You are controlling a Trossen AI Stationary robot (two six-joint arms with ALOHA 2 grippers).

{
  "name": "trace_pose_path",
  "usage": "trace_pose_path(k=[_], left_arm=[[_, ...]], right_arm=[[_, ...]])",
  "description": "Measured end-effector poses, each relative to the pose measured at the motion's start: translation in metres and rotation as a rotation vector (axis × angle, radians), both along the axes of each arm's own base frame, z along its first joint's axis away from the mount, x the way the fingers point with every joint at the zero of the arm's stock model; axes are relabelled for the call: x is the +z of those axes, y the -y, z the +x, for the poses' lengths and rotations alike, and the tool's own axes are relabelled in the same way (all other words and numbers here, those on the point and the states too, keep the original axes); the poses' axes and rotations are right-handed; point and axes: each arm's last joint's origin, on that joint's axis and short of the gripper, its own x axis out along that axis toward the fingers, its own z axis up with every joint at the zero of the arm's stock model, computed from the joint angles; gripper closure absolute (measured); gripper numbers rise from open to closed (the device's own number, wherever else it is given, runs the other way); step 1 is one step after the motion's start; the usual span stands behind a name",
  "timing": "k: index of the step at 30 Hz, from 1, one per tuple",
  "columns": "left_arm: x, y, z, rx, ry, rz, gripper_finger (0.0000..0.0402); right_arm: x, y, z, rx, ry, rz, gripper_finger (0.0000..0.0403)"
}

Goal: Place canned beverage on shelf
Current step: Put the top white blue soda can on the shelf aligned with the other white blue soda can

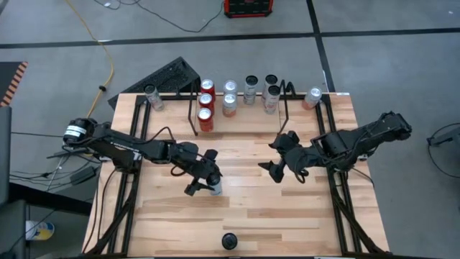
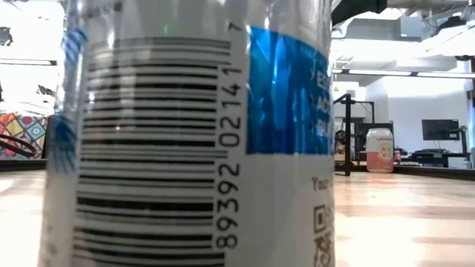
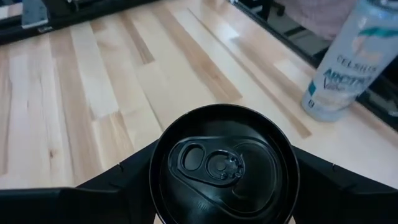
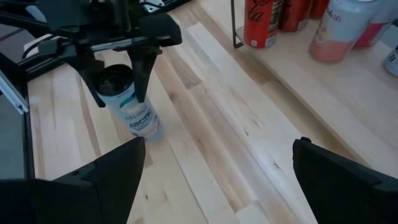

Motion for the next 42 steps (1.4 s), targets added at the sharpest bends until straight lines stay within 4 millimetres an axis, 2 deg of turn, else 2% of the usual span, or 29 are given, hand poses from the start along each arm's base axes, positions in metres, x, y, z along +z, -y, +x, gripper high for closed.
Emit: trace_pose_path(k=[7,17,23,27,31,34,39,42], left_arm=[[0.0,0.007,-0.001,-0.012,0.002,0.014,0.0116],[0.001,0.008,-0.001,0.019,-0.012,-0.05,0.0112],[0.033,0.009,0.006,0.039,0.045,-0.112,0.0111],[0.054,0.011,0.007,0.066,-0.038,-0.148,0.0111],[0.072,0.008,0.005,0.304,-0.162,-0.278,0.0111],[0.072,0.013,0.001,0.467,-0.249,-0.311,0.0111],[0.07,0.031,-0.006,0.669,-0.214,-0.304,0.0111],[0.068,0.047,-0.007,0.72,-0.159,-0.261,0.0111]], right_arm=[[0.0,0.0,0.0,-0.002,0.001,0.004,0.0019],[0.0,0.0,0.0,0.008,-0.002,0.012,0.0019],[0.0,-0.001,0.0,0.028,-0.011,0.011,0.0019],[0.0,-0.001,0.0,0.03,-0.012,0.007,0.0019],[-0.001,-0.001,0.0,0.042,-0.019,0.007,0.0019],[0.0,-0.001,0.0,0.064,-0.023,-0.012,0.0019],[0.0,0.001,0.001,0.082,-0.029,-0.029,0.0019],[0.0,0.001,0.001,0.091,-0.033,-0.041,0.0019]])
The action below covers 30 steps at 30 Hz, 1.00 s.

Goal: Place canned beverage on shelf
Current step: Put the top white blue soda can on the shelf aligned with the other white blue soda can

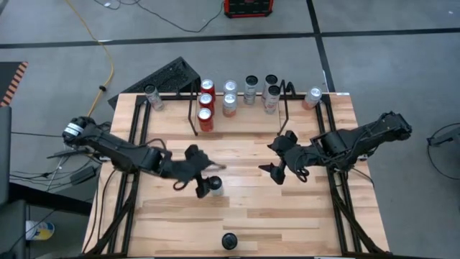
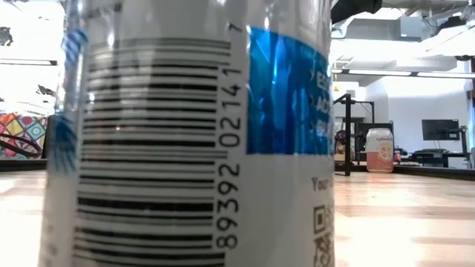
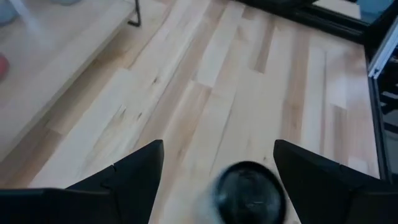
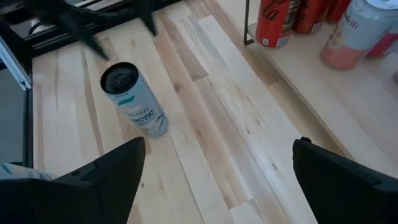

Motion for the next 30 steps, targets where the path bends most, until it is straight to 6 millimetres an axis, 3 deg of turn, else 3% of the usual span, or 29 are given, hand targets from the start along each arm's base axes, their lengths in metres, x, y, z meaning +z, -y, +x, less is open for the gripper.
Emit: trace_pose_path(k=[5,12,21,26,30], left_arm=[[-0.009,0.023,0.002,0.06,0.027,0.051,0.0111],[-0.04,0.046,0.018,0.13,0.024,0.084,0.0111],[-0.082,0.056,0.033,0.155,-0.078,0.111,0.0111],[-0.084,0.057,0.034,0.152,-0.069,0.13,0.012],[-0.084,0.057,0.034,0.149,-0.071,0.136,0.0166]], right_arm=[[0.0,0.0,0.0,0.009,-0.006,-0.009,0.0019],[0.0,0.0,0.0,0.016,-0.008,-0.011,0.0019],[-0.007,-0.002,0.001,0.034,-0.021,0.003,0.0019],[-0.015,-0.003,0.001,0.051,-0.033,0.019,0.0019],[-0.014,-0.003,0.003,0.052,-0.014,0.025,0.0019]])
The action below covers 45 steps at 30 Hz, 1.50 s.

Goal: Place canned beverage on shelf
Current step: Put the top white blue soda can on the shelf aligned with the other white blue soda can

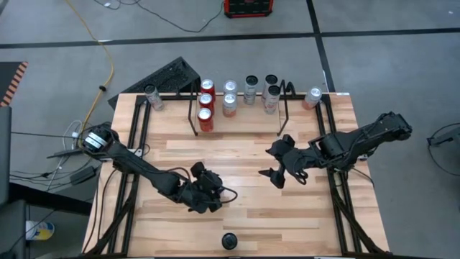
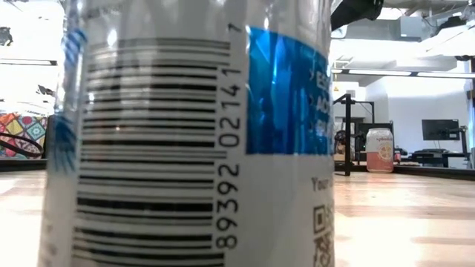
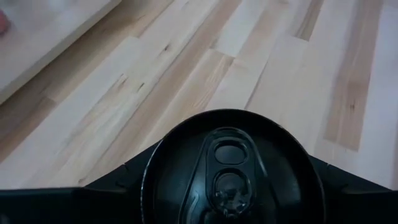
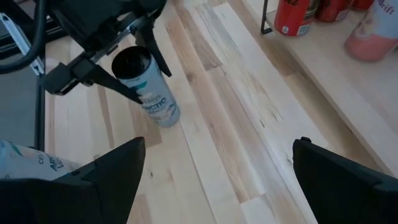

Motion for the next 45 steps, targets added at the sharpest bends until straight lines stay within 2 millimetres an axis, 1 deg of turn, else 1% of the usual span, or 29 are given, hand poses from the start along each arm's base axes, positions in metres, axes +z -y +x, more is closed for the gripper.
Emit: trace_pose_path(k=[4,8,10,13,16,19,21,23,26,29,32,36,42,43,45], left_arm=[[0.002,-0.001,0.0,-0.052,-0.022,0.015,0.0167],[0.013,-0.006,0.0,-0.21,-0.057,0.124,0.0167],[0.026,-0.014,0.003,-0.297,-0.031,0.168,0.0167],[0.046,-0.032,0.008,-0.405,0.026,0.217,0.0167],[0.054,-0.053,0.014,-0.592,0.048,0.226,0.0167],[0.055,-0.075,0.018,-0.872,0.084,0.199,0.0167],[0.053,-0.089,0.021,-1.021,0.119,0.174,0.0167],[0.049,-0.101,0.025,-1.117,0.145,0.177,0.0167],[0.038,-0.114,0.027,-1.203,0.117,0.228,0.0167],[0.024,-0.121,0.028,-1.26,0.053,0.291,0.0167],[0.011,-0.122,0.028,-1.303,-0.015,0.27,0.0167],[0.01,-0.121,0.028,-1.33,0.007,0.218,0.0167],[0.01,-0.123,0.03,-1.159,-0.048,0.108,0.0167],[0.01,-0.123,0.03,-1.129,-0.057,0.095,0.016],[0.01,-0.123,0.03,-1.087,-0.073,0.095,0.012]], right_arm=[[0.0,0.0,0.0,-0.001,0.001,0.0,0.0019],[0.0,0.0,0.0,-0.002,0.0,0.0,0.0019],[0.0,0.0,0.0,-0.002,-0.001,0.0,0.0019],[0.0,0.0,0.0,-0.014,0.002,0.015,0.0019],[0.0,0.0,0.0,-0.018,0.003,0.038,0.0019],[0.0,-0.001,0.0,-0.024,0.003,0.065,0.0019],[0.0,-0.001,0.0,-0.034,0.005,0.077,0.0019],[0.0,-0.001,0.0,-0.041,0.007,0.086,0.0019],[0.0,-0.001,0.0,-0.05,0.012,0.097,0.0019],[0.001,0.0,0.001,-0.054,0.024,0.101,0.0019],[0.001,0.003,0.002,-0.065,0.025,0.102,0.0019],[0.001,0.007,0.003,-0.083,0.025,0.1,0.0019],[0.001,0.013,0.005,-0.105,0.026,0.1,0.0019],[0.001,0.014,0.005,-0.108,0.026,0.1,0.0019],[0.001,0.014,0.005,-0.11,0.026,0.1,0.0019]])
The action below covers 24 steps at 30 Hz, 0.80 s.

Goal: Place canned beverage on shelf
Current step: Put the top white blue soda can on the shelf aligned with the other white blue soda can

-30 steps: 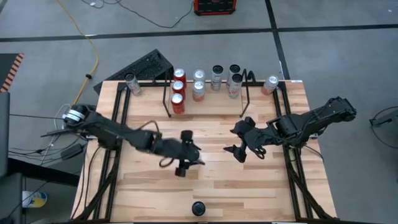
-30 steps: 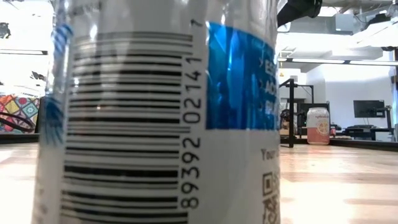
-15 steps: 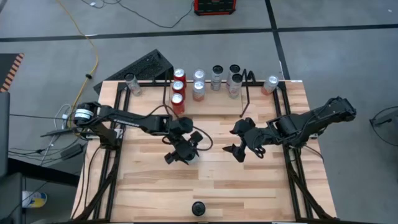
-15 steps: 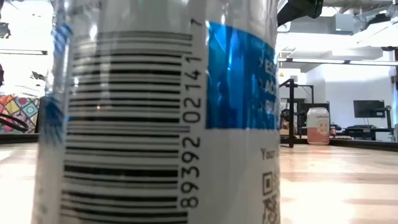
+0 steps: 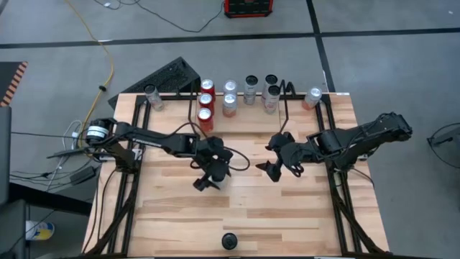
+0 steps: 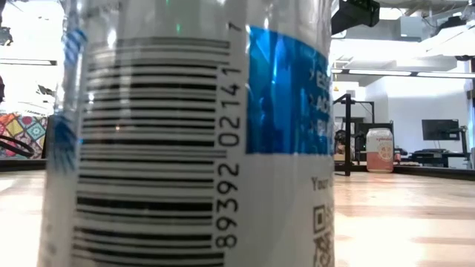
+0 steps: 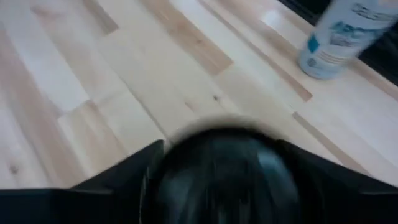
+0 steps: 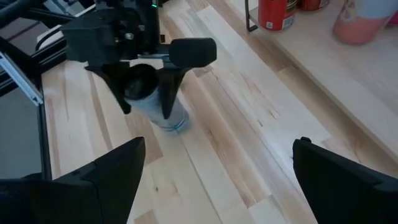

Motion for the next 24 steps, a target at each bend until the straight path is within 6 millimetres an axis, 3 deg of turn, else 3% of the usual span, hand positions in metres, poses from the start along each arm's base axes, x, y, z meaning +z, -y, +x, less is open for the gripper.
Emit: trace_pose_path(k=[3,6,12,24], left_arm=[[0.001,0.003,0.0,0.034,0.0,0.017,0.005],[0.001,0.007,0.0,0.039,-0.003,0.029,0.0014],[0.009,0.012,-0.002,0.042,-0.011,0.017,0.0018],[0.078,0.008,-0.012,0.134,0.022,0.108,0.0021]], right_arm=[[0.0,0.0,0.0,0.0,0.0,0.0,0.0019],[0.0,0.0,0.0,0.001,0.0,0.0,0.0019],[0.001,-0.001,0.001,0.002,0.02,0.006,0.0019],[0.005,-0.003,0.01,0.042,0.086,-0.017,0.0019]])
